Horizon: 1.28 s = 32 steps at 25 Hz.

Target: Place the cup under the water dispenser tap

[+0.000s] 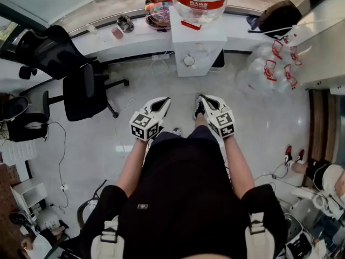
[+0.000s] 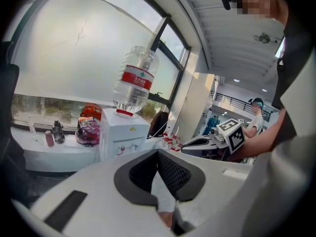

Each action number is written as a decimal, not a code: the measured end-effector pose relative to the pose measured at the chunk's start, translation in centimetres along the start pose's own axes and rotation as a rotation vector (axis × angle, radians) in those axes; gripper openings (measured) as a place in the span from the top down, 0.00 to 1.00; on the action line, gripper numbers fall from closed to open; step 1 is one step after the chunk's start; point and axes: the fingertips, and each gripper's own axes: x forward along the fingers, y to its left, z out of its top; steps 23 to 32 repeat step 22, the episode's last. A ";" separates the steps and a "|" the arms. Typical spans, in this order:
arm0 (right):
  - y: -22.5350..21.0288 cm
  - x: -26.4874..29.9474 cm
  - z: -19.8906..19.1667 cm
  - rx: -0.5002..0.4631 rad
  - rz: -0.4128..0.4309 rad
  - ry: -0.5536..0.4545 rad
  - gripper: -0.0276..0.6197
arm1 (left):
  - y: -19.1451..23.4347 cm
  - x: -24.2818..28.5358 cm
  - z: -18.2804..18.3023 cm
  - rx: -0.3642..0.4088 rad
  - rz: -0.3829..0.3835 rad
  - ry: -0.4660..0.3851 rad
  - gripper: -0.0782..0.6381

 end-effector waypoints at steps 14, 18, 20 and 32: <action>4.2 -1.9 -1.1 -0.027 -0.028 0.005 0.96 | -0.6 -5.3 -0.9 -0.028 0.002 -0.071 0.89; 4.9 -2.1 -0.8 -0.036 -0.040 -0.004 0.96 | -0.6 -6.2 -0.8 -0.021 -0.001 -0.076 0.89; 5.4 -2.4 -0.9 -0.037 -0.041 0.003 0.96 | -0.8 -6.6 -0.9 -0.019 -0.002 -0.078 0.89; 5.9 -2.8 -1.0 -0.038 -0.041 0.009 0.96 | -0.9 -7.1 -1.1 -0.018 -0.002 -0.079 0.89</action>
